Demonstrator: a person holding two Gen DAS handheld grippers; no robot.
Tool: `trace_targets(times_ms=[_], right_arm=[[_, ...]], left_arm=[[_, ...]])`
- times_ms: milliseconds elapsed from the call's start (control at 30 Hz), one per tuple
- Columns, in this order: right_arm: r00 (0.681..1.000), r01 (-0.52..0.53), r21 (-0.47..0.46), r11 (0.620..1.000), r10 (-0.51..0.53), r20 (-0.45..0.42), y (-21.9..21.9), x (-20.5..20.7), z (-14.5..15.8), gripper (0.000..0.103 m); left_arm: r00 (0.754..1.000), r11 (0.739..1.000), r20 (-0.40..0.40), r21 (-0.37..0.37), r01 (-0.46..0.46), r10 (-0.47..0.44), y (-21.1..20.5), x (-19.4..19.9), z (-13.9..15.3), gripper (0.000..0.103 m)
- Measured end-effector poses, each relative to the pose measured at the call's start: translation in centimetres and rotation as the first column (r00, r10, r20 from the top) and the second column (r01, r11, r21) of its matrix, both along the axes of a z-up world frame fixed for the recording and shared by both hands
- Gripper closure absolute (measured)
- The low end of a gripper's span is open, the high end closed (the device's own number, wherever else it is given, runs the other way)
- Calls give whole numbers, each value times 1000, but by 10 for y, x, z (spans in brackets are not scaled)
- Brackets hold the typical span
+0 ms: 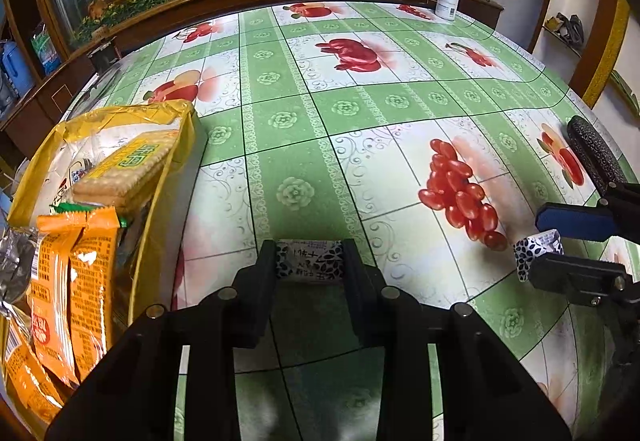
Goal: Organize snacks
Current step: 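Grasp a blue-and-white candy with the right tool while the left tool grasps another candy, then carry both blue-and-white candies over the tray with both tools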
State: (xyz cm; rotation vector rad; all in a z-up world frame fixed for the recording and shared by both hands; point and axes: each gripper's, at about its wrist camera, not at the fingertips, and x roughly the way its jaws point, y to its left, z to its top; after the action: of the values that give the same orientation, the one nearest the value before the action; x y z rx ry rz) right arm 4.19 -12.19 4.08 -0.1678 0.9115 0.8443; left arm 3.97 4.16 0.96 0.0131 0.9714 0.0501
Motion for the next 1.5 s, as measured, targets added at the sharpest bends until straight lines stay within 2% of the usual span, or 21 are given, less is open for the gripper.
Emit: trace_targets(times_ms=[300, 800, 1133, 1500], right_arm=[[999, 39, 10, 999, -39, 10, -9, -17, 3, 69], [994, 92, 66, 994, -96, 52, -22, -71, 31, 69], [989, 71, 82, 994, -81, 127, -9, -108, 57, 69], [984, 31, 96, 995, -48, 171, 22, -131, 75, 70]], left_arm=[[999, 1000, 44, 1, -20, 20, -9, -22, 11, 74], [984, 994, 165, 72, -77, 65, -16, -82, 60, 74], [960, 984, 253, 100, -146, 117, 0, -124, 93, 74], [933, 968, 303, 97, -231, 192, 32, -155, 107, 74]])
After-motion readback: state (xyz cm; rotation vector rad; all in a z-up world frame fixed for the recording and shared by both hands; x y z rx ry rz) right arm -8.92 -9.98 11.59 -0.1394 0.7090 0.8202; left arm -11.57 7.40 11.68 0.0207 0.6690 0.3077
